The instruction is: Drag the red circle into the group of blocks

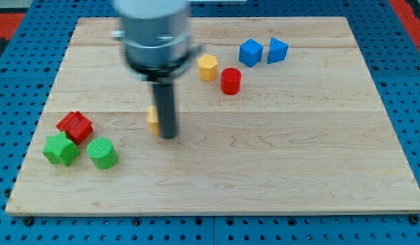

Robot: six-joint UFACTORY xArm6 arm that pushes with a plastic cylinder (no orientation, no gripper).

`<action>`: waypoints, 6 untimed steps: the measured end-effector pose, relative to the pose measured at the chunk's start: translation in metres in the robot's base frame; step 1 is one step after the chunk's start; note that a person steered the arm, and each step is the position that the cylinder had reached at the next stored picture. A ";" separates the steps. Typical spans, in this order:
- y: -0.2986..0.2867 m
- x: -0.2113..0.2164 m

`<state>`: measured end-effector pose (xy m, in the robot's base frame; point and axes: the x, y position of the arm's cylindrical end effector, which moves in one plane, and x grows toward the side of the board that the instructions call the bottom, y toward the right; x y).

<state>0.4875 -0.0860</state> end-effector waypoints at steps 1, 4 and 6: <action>0.041 -0.021; 0.009 -0.012; 0.191 -0.101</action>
<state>0.3861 0.1046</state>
